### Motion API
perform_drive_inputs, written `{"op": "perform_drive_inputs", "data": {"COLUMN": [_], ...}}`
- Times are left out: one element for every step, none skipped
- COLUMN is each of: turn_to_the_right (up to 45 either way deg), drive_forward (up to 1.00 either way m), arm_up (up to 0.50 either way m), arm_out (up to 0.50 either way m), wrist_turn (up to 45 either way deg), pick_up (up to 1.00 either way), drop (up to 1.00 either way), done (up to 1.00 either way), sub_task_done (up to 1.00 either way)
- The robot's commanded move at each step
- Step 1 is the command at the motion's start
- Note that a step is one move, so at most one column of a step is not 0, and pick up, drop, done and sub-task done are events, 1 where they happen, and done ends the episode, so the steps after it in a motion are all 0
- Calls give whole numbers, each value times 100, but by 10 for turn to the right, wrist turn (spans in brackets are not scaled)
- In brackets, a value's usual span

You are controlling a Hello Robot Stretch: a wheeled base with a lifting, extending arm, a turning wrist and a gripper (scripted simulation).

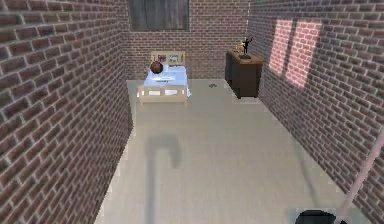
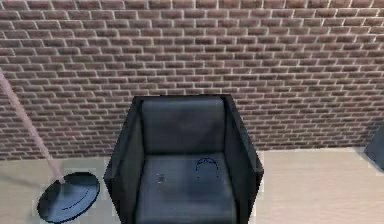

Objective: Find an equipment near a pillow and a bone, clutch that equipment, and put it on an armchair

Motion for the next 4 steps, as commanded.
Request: {"op": "perform_drive_inputs", "data": {"turn_to_the_right": [0,0,0,450], "drive_forward": [100,100,45,0], "arm_up": [0,0,0,0], "arm_out": [0,0,0,0], "wrist_turn": [0,0,0,0], "pick_up": [0,0,0,0], "drop": [0,0,0,0], "done": [0,0,0,0], "sub_task_done": [0,0,0,0]}}
